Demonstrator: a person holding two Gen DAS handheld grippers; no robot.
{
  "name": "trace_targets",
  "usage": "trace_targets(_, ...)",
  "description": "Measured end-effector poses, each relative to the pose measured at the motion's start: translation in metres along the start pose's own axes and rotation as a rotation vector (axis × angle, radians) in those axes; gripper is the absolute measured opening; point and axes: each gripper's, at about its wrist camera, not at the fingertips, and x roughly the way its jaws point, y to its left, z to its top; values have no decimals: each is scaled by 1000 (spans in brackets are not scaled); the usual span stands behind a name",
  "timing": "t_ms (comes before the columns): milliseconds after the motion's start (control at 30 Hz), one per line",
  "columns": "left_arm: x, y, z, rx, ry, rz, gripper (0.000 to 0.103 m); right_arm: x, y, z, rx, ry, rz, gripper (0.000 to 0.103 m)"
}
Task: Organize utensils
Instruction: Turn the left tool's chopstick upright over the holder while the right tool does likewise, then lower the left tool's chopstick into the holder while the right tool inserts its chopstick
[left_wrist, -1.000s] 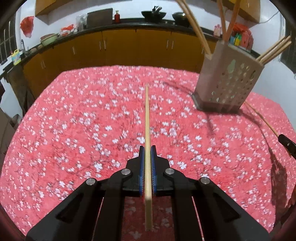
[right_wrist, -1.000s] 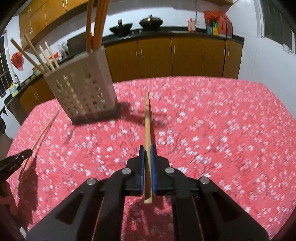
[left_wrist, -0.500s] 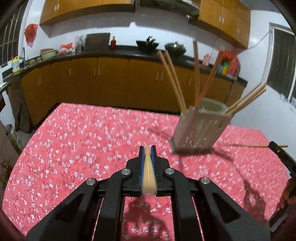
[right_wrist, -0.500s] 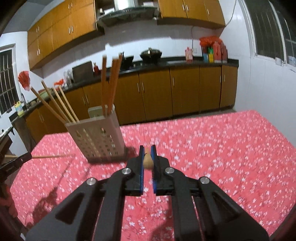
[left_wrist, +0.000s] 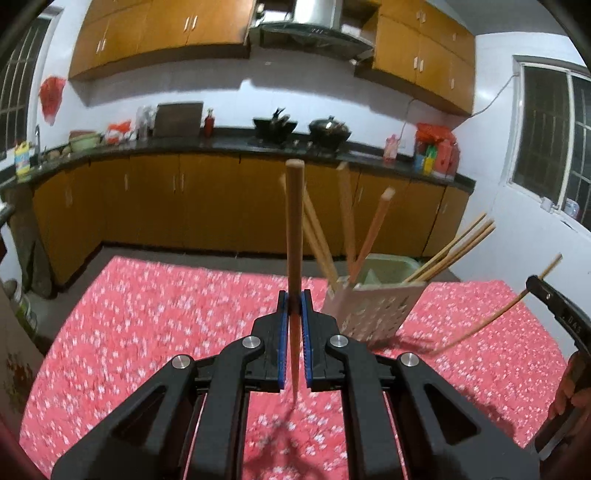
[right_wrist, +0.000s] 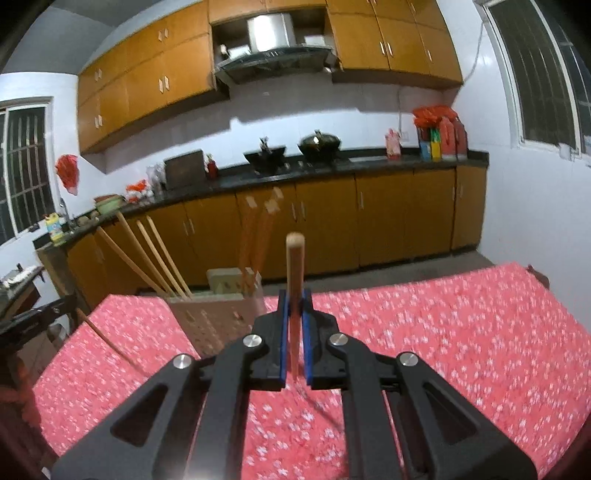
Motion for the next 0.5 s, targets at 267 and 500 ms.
trace_targets(267,-12,-37,41,43,-108,-59,7,-24,22,57,-4,-133,112,8)
trace_targets(500,-11,-62,82,22,-251,-63,7,-11,46,82,-39,-204,120,8)
